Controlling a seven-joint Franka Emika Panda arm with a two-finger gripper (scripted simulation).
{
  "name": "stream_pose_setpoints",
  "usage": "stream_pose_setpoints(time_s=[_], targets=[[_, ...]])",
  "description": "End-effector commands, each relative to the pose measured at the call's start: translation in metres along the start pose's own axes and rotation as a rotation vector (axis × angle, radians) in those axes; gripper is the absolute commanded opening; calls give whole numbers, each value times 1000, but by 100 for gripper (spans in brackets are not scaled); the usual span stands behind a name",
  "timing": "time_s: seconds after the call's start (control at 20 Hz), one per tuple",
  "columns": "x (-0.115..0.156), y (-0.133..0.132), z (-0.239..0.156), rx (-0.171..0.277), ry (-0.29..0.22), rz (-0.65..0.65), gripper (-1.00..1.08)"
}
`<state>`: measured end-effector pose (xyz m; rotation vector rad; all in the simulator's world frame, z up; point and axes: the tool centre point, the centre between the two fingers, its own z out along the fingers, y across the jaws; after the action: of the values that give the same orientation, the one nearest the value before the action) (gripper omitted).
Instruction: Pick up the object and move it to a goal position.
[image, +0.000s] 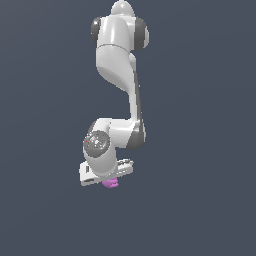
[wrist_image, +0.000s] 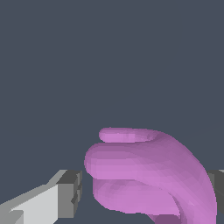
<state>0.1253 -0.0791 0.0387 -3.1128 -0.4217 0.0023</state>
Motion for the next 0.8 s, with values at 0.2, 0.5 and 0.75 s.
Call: stream_pose_setpoints(time_s=[0.2, 0.5, 0.75], targets=[[1, 0, -1, -1, 1, 0, -100], [1, 0, -1, -1, 1, 0, -100], [0, -5, -2, -1, 1, 0, -100]])
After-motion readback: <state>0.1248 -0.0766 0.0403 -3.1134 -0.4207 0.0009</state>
